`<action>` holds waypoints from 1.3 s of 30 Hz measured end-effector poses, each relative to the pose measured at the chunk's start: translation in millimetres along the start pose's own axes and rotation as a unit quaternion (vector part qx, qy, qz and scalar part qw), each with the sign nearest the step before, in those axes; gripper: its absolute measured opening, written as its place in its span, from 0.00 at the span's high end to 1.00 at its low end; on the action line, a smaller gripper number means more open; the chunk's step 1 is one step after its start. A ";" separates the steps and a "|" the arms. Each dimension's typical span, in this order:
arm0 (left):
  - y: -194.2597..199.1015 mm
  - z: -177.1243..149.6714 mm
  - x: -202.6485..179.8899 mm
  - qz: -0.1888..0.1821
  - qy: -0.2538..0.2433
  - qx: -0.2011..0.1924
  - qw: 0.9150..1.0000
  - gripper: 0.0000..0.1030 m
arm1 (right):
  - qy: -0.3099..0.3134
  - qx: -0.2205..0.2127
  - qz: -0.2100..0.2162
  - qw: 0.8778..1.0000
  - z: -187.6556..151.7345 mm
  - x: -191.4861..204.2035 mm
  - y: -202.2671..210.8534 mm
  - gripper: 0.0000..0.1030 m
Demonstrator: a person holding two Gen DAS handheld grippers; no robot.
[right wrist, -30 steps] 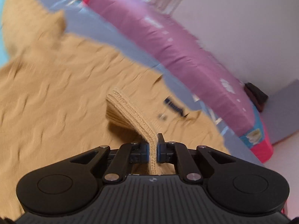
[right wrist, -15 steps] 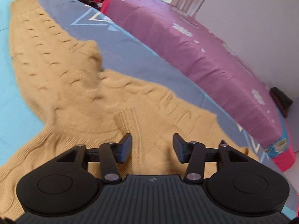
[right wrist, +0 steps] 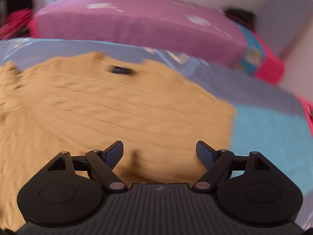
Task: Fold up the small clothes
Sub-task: 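Open the right gripper and move the left gripper toward the other sleeve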
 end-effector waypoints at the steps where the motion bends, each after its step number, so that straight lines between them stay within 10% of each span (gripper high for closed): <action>1: -1.3 1.3 -4.0 0.002 -0.004 0.001 1.000 0.00 | -0.043 0.025 -0.006 0.999 -5.2 -23.9 -14.6 0.23; 5: -4.6 2.7 -16.8 0.010 -0.016 0.005 1.000 0.00 | -0.178 0.060 0.037 0.981 -22.9 -78.5 -28.0 0.22; 19: -8.9 15.7 -26.8 -0.010 0.002 -0.004 1.000 0.00 | -0.124 0.055 0.017 0.991 -20.1 -67.3 -16.5 0.14; 39: 13.8 109.3 144.2 -0.042 0.216 -0.130 0.967 0.00 | -0.167 0.051 -0.018 0.985 -57.2 -67.3 27.3 0.17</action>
Point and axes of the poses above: each gripper's, at about its wrist camera, not at the fingertips, and y roughly against the way its jaws point, x to its left, z to its top, the point moved 6 cm from there along -y, roughly the way its jaws point, and after that the axes turned 5 degrees about x, right-handed, at the moved point
